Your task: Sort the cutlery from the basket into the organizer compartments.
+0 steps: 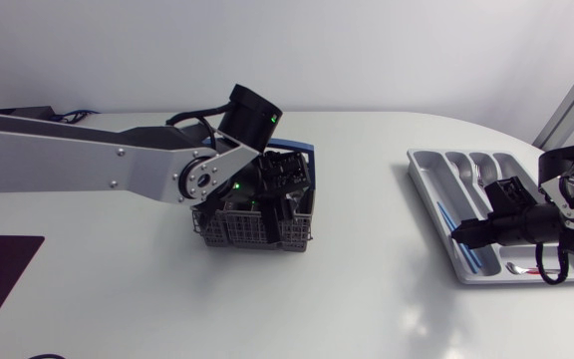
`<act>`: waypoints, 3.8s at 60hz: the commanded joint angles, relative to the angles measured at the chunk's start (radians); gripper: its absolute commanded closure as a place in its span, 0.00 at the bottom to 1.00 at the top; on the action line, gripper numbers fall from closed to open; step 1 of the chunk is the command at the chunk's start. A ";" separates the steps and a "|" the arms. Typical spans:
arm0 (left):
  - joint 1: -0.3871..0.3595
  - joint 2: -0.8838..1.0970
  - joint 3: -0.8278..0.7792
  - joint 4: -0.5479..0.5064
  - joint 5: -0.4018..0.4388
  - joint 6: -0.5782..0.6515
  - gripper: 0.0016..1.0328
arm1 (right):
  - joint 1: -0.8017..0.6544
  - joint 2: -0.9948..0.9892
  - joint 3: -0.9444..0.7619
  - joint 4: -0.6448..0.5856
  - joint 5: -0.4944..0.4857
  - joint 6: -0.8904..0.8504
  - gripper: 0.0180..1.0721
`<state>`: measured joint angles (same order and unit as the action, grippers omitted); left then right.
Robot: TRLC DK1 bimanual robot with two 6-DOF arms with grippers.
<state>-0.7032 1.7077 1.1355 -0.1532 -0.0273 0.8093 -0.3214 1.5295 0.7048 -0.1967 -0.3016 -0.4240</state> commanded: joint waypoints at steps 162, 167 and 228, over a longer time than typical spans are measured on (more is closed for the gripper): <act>0.005 0.009 0.038 0.058 0.004 0.041 0.64 | 0.013 -0.009 -0.030 0.016 0.001 -0.021 0.51; 0.005 0.012 0.033 0.069 0.004 0.048 0.64 | 0.013 -0.008 -0.030 0.017 0.001 -0.021 0.51; -0.085 0.099 -0.023 0.155 -0.197 0.077 0.64 | 0.012 -0.008 -0.042 0.028 -0.001 -0.021 0.51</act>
<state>-0.7811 1.7763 1.1416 -0.0063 -0.2047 0.8623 -0.3157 1.5257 0.6952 -0.1745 -0.3019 -0.4282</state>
